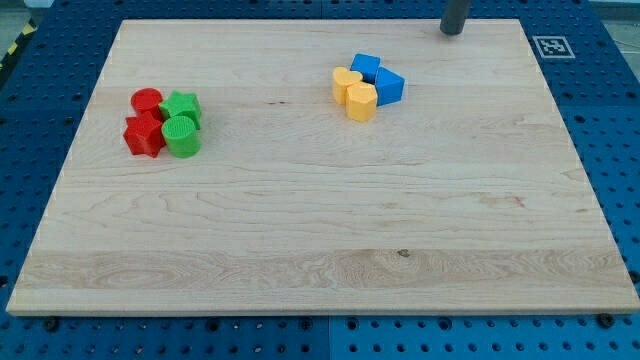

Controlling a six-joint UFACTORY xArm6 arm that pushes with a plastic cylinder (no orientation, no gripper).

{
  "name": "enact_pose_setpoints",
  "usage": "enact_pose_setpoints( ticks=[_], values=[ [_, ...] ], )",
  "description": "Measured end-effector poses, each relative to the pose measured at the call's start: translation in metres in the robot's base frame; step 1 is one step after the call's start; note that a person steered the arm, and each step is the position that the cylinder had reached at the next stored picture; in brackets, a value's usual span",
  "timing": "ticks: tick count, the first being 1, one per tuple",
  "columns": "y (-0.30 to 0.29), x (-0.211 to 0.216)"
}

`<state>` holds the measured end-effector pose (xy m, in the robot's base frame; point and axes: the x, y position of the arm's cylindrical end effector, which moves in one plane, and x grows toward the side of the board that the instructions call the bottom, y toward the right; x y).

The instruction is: Move the arm slightly to the left

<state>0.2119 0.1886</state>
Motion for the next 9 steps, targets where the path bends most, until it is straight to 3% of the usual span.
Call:
enact_pose_setpoints(
  ticks=[2, 9],
  values=[
    [0.000, -0.019],
    [-0.006, -0.020]
  ],
)
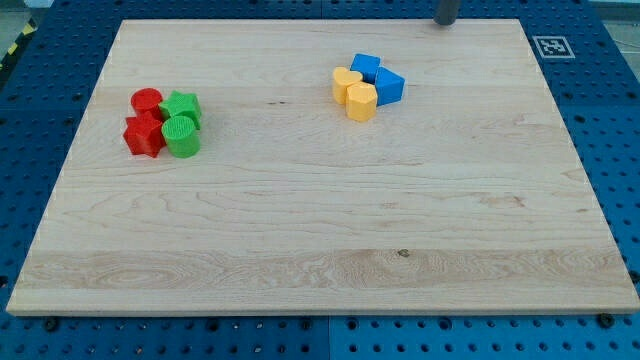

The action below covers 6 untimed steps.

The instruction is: Move the arm slightly to the left

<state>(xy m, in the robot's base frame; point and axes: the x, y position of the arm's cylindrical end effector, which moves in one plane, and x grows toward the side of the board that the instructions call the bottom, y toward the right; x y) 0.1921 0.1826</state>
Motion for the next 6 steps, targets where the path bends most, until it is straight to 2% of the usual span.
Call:
enact_pose_setpoints(
  ticks=[6],
  values=[
    [-0.0050, -0.0001]
  ],
)
